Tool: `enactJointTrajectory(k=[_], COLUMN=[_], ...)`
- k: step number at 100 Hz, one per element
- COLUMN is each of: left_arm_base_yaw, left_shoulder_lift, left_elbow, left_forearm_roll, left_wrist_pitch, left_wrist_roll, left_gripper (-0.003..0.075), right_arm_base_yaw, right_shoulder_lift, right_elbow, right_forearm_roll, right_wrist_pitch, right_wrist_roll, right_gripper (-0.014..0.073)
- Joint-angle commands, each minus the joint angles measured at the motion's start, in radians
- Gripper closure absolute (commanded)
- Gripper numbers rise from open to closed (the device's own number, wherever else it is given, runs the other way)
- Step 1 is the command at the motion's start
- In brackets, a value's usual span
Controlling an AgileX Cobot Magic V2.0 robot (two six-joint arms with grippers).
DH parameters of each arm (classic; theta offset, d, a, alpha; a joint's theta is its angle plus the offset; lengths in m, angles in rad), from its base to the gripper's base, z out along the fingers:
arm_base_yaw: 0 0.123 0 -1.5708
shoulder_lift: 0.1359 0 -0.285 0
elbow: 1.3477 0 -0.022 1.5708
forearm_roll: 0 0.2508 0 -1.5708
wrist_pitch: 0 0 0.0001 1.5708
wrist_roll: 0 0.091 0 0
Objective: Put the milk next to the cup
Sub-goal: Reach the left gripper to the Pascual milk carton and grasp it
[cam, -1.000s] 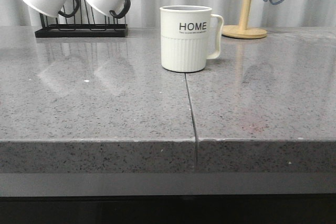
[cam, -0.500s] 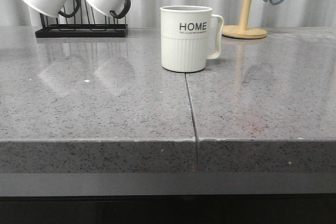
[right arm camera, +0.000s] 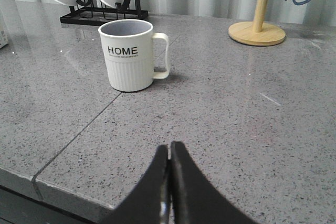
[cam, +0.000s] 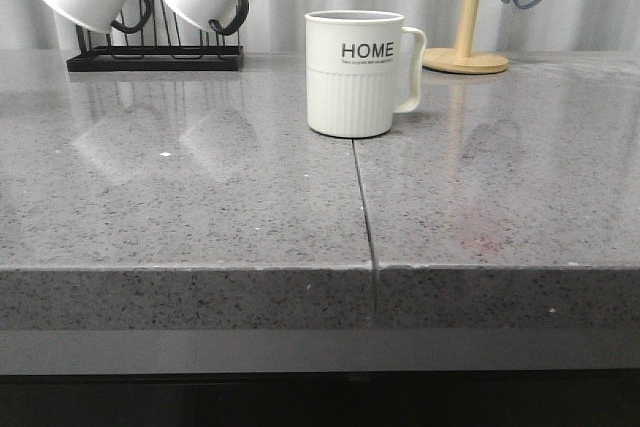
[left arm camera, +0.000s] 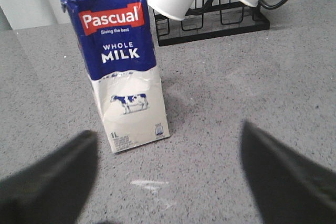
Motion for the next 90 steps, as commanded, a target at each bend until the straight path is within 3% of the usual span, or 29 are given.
enactJointTrajectory(k=[1,8,73,90], left_arm_base_yaw=[0.026,0.043,0.064,0.064], left_shoulder_lift=[0.040,0.070,0.306,0.362], left_elbow=[-0.070,-0.086,-0.094,-0.130], left_forearm_roll=[-0.029,-0.029,-0.185,-0.185], left_wrist_pitch=[-0.111,-0.155,-0.474,-0.478], left_wrist_roll=[-0.010,-0.010,-0.010,-0.010], left_gripper=[0.0046,0.0080,0.0080,0.0080], right_arm_base_yaw=[0.000,0.000,0.000,0.000], right_shoulder_lift=[0.008,0.008,0.008,0.008], right_elbow=[-0.027,-0.027,-0.027,-0.027], right_forearm_roll=[-0.007,-0.007,-0.007,-0.007], right_wrist_pitch=[-0.077,-0.077,-0.077,-0.077], right_wrist_roll=[-0.004,-0.004,-0.004,-0.004], right_gripper=[0.0659,0.0659,0.0659,0.0659])
